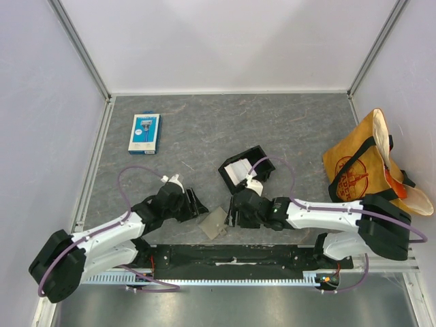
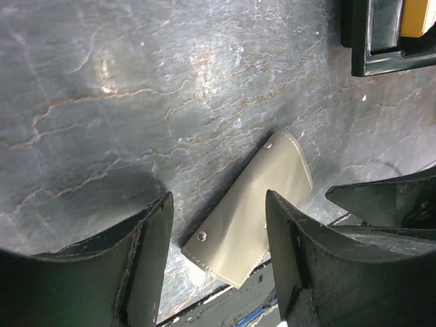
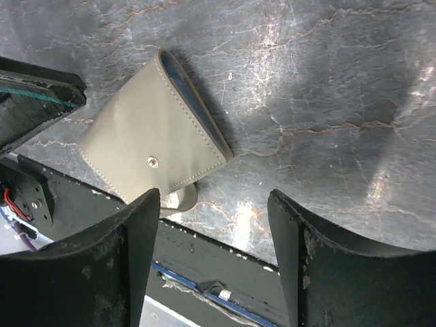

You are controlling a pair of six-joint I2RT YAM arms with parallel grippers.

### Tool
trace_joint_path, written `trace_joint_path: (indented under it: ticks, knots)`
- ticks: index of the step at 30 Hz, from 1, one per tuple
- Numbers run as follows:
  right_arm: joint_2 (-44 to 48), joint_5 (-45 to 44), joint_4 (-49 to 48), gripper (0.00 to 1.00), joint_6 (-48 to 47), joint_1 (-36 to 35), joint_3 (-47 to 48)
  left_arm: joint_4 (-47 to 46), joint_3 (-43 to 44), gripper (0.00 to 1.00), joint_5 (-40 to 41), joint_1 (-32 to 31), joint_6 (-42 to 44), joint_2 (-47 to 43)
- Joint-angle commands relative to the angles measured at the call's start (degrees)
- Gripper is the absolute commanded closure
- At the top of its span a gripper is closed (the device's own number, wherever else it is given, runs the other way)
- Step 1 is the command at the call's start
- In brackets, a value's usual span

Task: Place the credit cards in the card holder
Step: Open the card holder at the center of the board.

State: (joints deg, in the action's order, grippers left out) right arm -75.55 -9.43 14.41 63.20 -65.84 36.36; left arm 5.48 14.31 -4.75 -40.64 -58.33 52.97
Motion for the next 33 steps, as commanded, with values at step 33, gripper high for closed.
trace_joint_path:
  ticks: [33]
  knots:
    - [-3.13, 6.52, -2.1, 0.31, -13.72, 6.61, 7.25, 9.12, 2.66, 0.48, -1.74, -3.13, 3.31, -8.85]
